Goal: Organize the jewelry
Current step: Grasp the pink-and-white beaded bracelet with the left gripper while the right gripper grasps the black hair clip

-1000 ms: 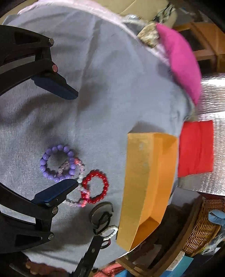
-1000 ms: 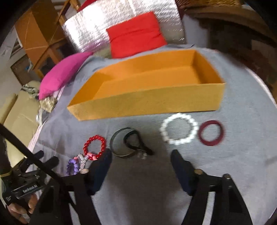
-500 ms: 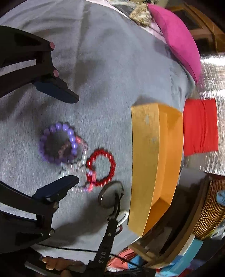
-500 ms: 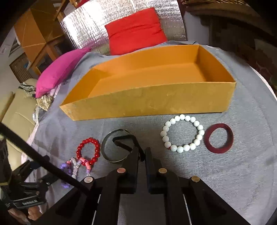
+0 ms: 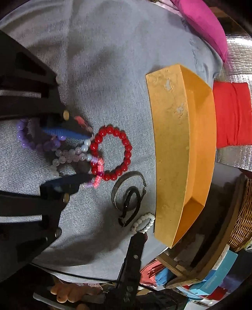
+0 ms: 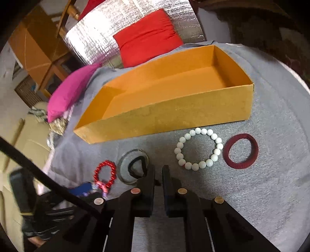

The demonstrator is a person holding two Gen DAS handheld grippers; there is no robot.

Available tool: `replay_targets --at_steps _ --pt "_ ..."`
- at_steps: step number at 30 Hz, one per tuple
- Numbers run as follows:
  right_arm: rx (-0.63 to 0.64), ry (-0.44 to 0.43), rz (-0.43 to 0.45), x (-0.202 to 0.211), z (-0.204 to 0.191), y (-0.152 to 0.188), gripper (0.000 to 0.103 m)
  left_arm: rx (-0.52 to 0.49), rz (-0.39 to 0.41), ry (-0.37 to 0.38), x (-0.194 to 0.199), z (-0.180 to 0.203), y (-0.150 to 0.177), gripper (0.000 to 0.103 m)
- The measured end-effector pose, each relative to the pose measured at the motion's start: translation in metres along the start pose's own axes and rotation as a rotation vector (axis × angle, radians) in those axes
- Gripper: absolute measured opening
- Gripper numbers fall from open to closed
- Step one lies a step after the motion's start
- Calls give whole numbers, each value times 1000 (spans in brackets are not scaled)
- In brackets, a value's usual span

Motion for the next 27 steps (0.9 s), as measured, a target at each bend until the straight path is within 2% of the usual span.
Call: replay_targets --at_steps 1,3,4,5,7,8,10,11,12,14,22,24,26,27 --pt "-11 -19 -1 1 0 -1 44 -4 6 2 2 2 0 24" --pt "-26 -53 4 3 -2 -2 78 -19 14 12 4 4 2 18" --pt "-22 -66 14 3 -5 -3 78 -26 18 20 6 5 2 16" --pt "-1 -72 19 3 -10 -3 76 -35 22 20 7 7 3 15" --pt "42 -32 0 -6 -15 -3 52 -50 24 8 9 6 4 14" --pt "58 -10 -32 -14 -16 -1 47 -53 21 5 9 5 5 14" --pt "57 8 -90 -32 -15 5 28 -47 13 -2 9 1 7 14" --pt "59 25 -105 -38 -14 7 23 -44 12 -6 10 -2 8 14" --pt "65 47 -101 -39 -13 7 13 -42 11 -10 10 -5 9 14" --pt "88 74 -82 -36 -14 7 11 -33 12 -15 13 -9 10 14" --pt "53 51 -29 -18 -7 8 11 -58 33 -19 21 -9 11 15" --pt "46 37 -28 -14 -6 7 10 -64 26 -33 17 -10 9 20" --pt "41 31 -26 -12 -5 7 11 -68 27 -46 15 -9 6 37" --pt "43 28 -28 -13 -7 7 11 -68 28 -55 12 -7 3 37"
Point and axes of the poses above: each gripper's, at about its wrist camera, not at the fingertips, and x roughly against the way its jaws point, z to its right, y to its underside, the point moved 10 cm from there along -x, roughly the way its jaws point, and after that the axes turned 13 degrees about -z, right-handed, at the moved point
